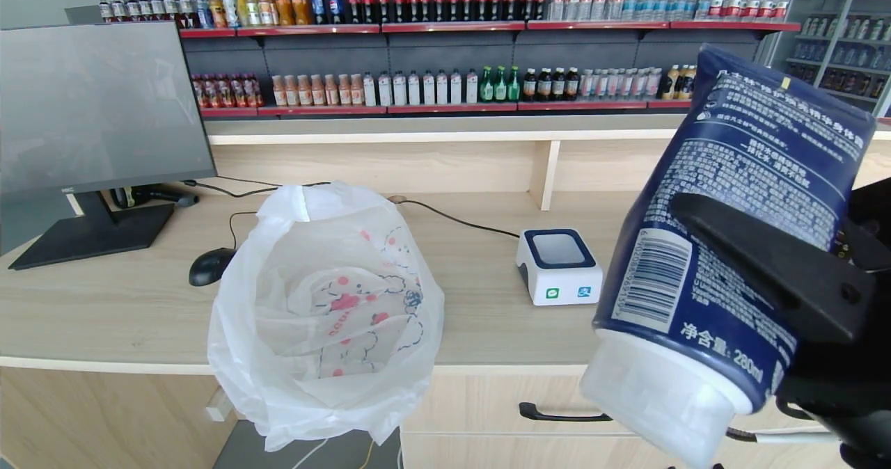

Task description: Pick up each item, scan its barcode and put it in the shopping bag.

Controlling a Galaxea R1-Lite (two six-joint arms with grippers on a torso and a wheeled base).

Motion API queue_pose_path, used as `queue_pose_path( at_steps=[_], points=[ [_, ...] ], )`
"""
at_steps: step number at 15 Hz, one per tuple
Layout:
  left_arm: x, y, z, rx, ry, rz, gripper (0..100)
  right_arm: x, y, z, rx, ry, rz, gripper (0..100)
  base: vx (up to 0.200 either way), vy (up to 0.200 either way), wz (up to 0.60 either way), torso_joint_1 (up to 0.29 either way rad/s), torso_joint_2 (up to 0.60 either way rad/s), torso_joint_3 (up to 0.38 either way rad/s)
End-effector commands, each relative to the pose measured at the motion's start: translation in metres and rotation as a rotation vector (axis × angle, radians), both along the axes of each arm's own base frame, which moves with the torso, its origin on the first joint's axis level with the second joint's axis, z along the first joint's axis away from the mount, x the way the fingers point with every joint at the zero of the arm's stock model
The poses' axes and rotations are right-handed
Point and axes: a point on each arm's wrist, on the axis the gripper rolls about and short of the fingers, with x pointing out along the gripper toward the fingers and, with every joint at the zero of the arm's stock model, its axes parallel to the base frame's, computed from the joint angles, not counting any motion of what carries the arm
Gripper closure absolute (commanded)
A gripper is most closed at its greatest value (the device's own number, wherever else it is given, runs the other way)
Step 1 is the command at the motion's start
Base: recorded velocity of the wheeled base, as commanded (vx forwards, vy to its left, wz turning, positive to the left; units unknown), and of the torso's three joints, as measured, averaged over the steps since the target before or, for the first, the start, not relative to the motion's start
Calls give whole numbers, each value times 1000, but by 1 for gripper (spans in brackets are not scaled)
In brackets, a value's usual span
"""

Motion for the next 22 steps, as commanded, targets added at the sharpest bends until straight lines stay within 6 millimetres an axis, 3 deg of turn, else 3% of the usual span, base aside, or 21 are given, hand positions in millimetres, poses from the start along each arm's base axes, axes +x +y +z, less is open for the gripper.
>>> queue_pose_path(
  at_steps=[1, 7, 12, 17, 19, 22],
  points=[
    [0, 0, 0, 0, -1, 0, 0, -4, -5, -12, -53, 1, -15, 100, 0, 0, 0, 0, 0, 0],
    [0, 0, 0, 0, -1, 0, 0, -6, -19, -53, -305, -54, -95, 100, 0, 0, 0, 0, 0, 0],
    [0, 0, 0, 0, -1, 1, 0, 30, -33, -91, -638, -140, -352, 100, 0, 0, 0, 0, 0, 0],
    [0, 0, 0, 0, -1, 0, 0, 43, -42, -98, -848, -279, -541, 100, 0, 0, 0, 0, 0, 0],
    [0, 0, 0, 3, -1, 0, 0, 56, -33, -83, -916, -486, -634, 100, 0, 0, 0, 0, 0, 0],
    [0, 0, 0, 3, -1, 0, 0, 81, -23, -73, -904, -485, -752, 100, 0, 0, 0, 0, 0, 0]
  ],
)
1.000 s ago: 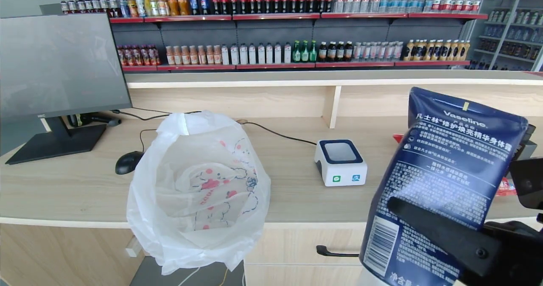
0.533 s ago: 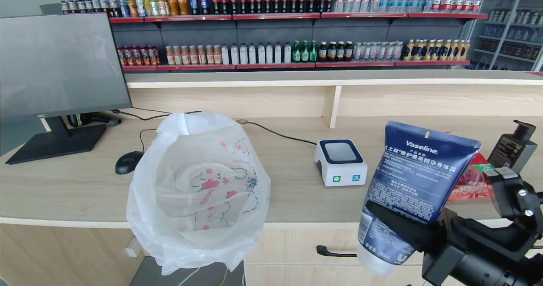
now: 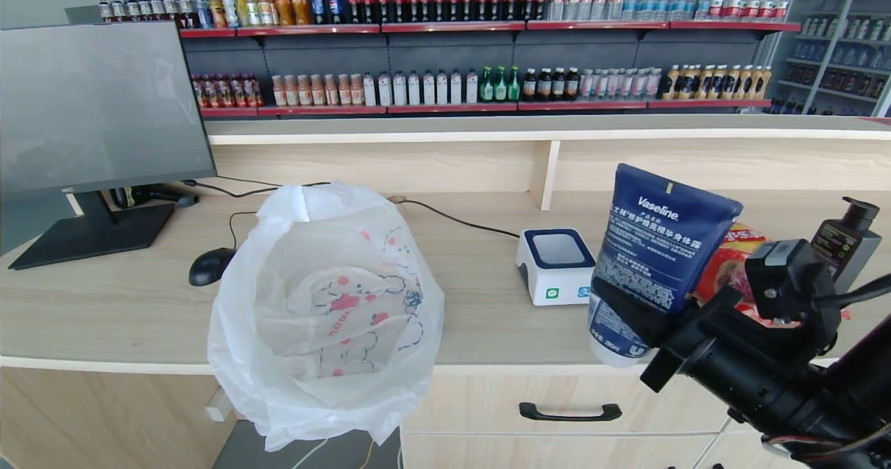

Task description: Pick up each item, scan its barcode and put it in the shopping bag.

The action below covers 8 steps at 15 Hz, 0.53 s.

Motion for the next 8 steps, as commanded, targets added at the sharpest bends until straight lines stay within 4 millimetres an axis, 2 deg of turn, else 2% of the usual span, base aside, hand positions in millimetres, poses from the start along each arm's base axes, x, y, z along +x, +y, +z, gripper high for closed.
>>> queue_pose_path(
  at_steps=[1, 8],
  points=[
    [0, 0, 0, -1, 0, 0, 0, 13, 6, 5, 13, -29, -42, 100, 0, 0, 0, 0, 0, 0],
    [0, 0, 0, -2, 0, 0, 0, 7, -3, 7, -5, -45, -67, 100, 0, 0, 0, 0, 0, 0]
  ],
)
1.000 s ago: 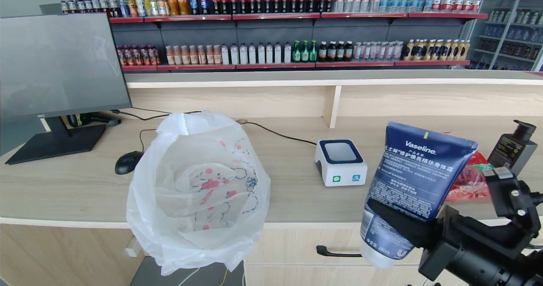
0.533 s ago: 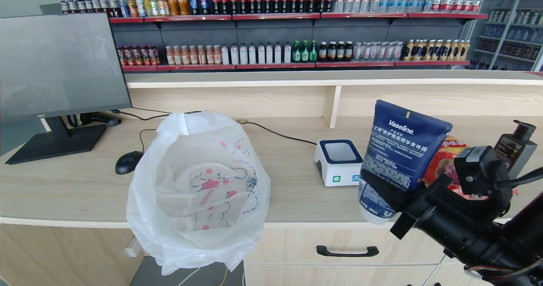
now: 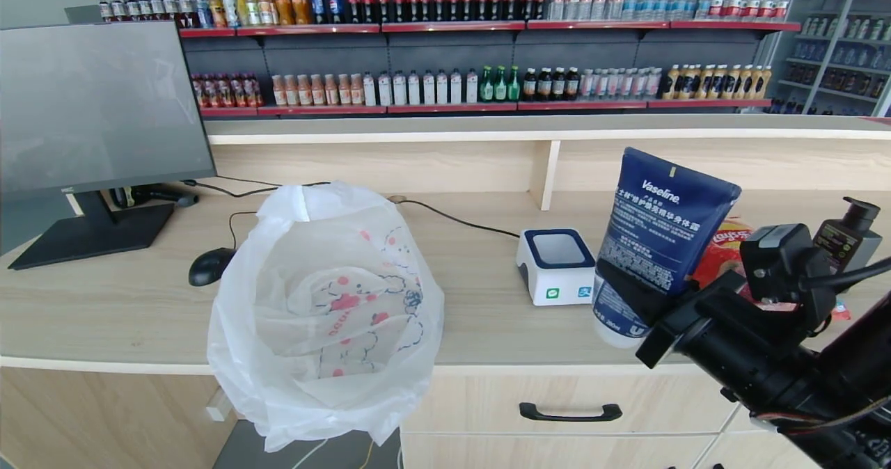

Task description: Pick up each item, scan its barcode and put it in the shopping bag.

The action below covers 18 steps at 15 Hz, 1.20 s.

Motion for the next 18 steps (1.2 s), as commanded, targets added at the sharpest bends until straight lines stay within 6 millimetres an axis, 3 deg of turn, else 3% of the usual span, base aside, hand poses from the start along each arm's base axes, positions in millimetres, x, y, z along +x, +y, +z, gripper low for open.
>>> queue_pose_path(
  at_steps=[1, 6, 9, 16, 18],
  points=[
    [0, 0, 0, 0, 0, 0, 0, 1, -3, 5, 11, -23, -12, 100, -200, 0, 0, -2, 2, 2],
    [0, 0, 0, -1, 0, 2, 0, 6, -4, 3, -87, -68, -47, 100, 0, 0, 0, 0, 0, 0],
    [0, 0, 0, -4, 0, 2, 0, 19, 0, 6, -100, -96, -65, 100, 0, 200, 0, 2, 2, 6],
    [0, 0, 0, -6, 0, 0, 0, 26, -7, 8, -125, -118, -108, 100, 0, 200, 0, 4, 2, 0],
    [0, 0, 0, -4, 0, 0, 0, 26, -7, 5, -127, -106, -105, 100, 0, 0, 0, 0, 0, 0]
  ],
)
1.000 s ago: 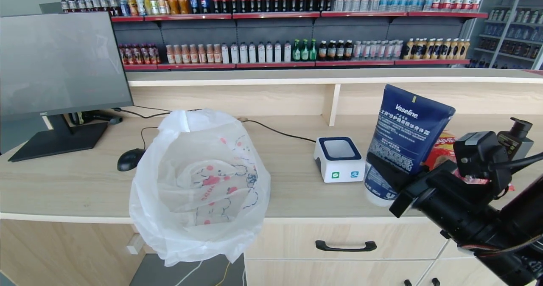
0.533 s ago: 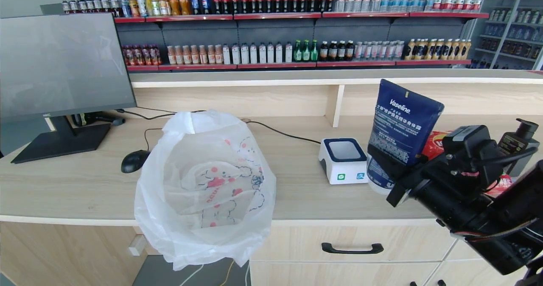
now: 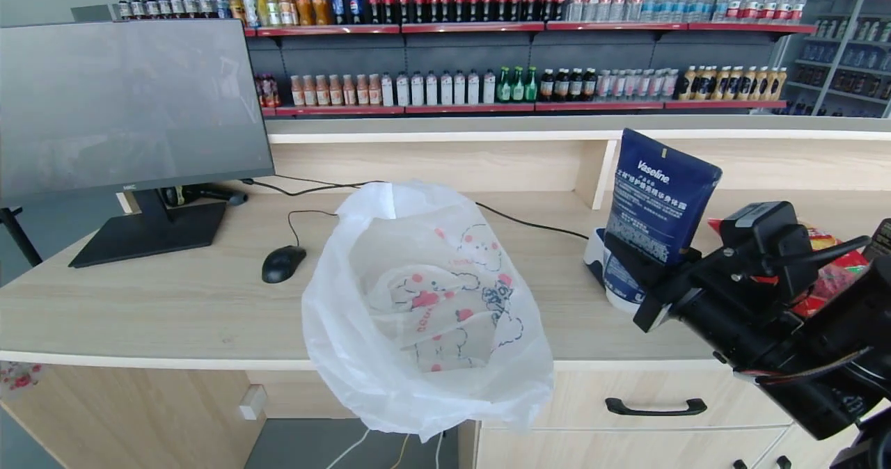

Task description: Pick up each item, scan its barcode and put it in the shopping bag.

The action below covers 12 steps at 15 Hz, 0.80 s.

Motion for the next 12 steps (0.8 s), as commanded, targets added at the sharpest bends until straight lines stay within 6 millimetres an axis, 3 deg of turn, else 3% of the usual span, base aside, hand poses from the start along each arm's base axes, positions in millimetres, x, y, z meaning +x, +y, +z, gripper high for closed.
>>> queue_pose_path(
  at_steps=[1, 4, 7, 8, 10, 12],
  points=[
    [0, 0, 0, 0, 0, 2, 0, 1, 0, -1, -1, 4, -1, 100, 0, 0, 0, 0, 0, 0],
    [0, 0, -1, 2, 2, -1, 0, 4, 2, -3, 1, 13, 1, 100, 0, 0, 0, 0, 0, 0],
    [0, 0, 0, 2, 0, 0, 0, 9, -2, -2, -14, 0, -26, 100, 200, 0, 0, -6, 2, 1],
    [0, 0, 0, 2, 0, -1, 0, 11, -5, -1, -29, -14, -45, 100, 0, 0, 0, 0, 0, 0],
    [0, 0, 0, 0, 0, 2, 0, 21, -20, 9, -61, -78, -126, 100, 0, 0, 0, 0, 0, 0],
    [0, 0, 0, 0, 0, -1, 0, 28, -21, 19, -52, -120, -144, 100, 0, 0, 0, 0, 0, 0]
  ],
)
